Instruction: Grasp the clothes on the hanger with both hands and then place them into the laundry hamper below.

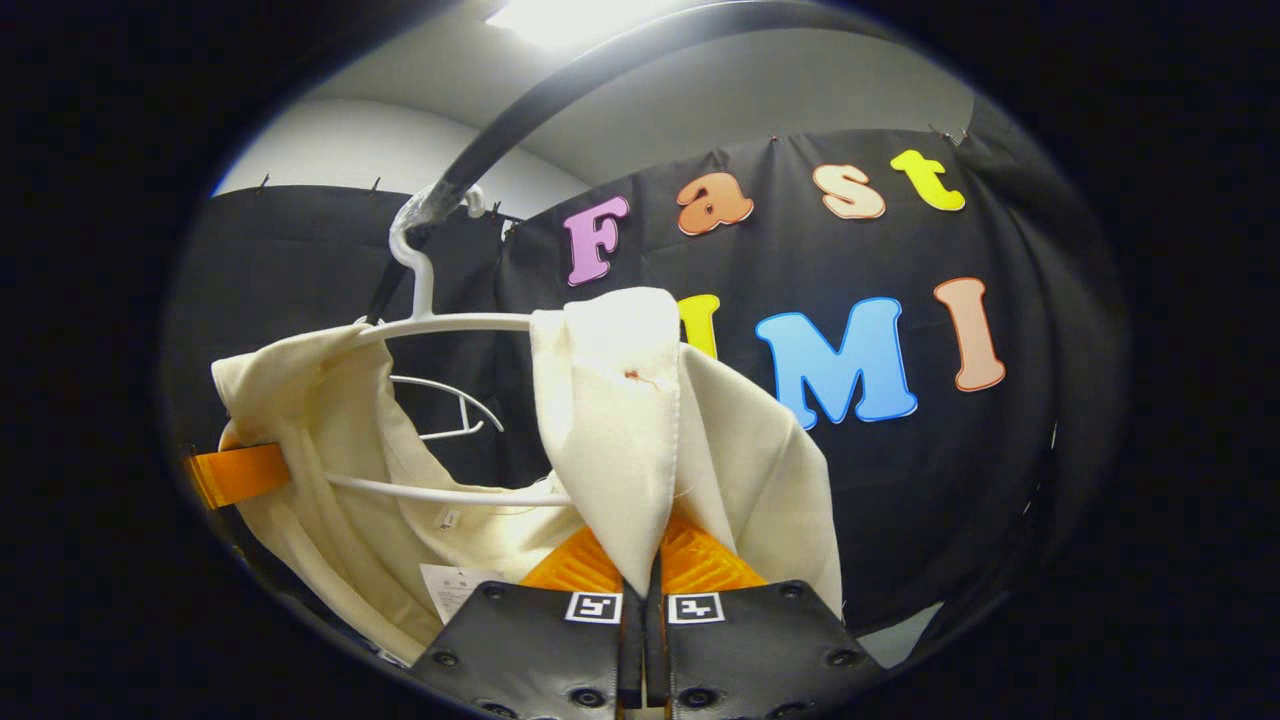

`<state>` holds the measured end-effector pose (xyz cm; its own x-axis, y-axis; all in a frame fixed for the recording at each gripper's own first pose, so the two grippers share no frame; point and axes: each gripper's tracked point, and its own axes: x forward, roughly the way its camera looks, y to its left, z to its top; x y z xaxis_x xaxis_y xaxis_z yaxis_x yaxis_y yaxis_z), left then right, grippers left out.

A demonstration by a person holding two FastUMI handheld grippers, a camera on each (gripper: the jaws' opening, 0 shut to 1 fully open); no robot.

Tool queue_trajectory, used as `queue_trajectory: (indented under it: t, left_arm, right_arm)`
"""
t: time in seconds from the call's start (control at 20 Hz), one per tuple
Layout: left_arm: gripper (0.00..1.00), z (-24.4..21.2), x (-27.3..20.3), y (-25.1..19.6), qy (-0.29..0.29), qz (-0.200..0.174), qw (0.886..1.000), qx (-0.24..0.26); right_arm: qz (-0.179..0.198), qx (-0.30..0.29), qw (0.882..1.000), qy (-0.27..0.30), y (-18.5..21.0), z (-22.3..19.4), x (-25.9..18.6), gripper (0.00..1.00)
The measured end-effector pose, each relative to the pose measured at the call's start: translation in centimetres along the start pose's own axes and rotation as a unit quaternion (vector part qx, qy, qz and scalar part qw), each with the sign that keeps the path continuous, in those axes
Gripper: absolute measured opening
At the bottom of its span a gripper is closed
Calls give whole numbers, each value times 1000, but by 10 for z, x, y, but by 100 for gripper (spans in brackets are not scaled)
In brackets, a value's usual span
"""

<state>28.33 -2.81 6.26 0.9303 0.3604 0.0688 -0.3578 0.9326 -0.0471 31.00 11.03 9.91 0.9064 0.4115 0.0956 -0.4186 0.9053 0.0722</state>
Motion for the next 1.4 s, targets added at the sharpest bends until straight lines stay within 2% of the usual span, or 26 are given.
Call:
queue_trajectory:
  t: [0.4,0.75,0.8,0.85,1.2,1.4]
  left_arm:
    - [1,27,1,41,-28,35,999,13]
    - [1,45,6,79,-39,55,998,21]
    - [0,46,7,85,-39,56,997,20]
    - [0,45,8,88,-37,60,997,16]
    - [1,27,26,108,-4,54,998,-28]
    - [1,15,35,118,8,56,998,-34]
  right_arm:
    - [-70,14,997,-44,-55,23,4,3]
    - [-109,23,992,-64,-87,38,10,2]
    - [-112,25,991,-66,-90,40,12,0]
    - [-119,28,990,-68,-96,40,12,2]
    - [-177,60,981,-57,-152,28,29,2]
    - [-189,55,979,-45,-164,15,29,3]
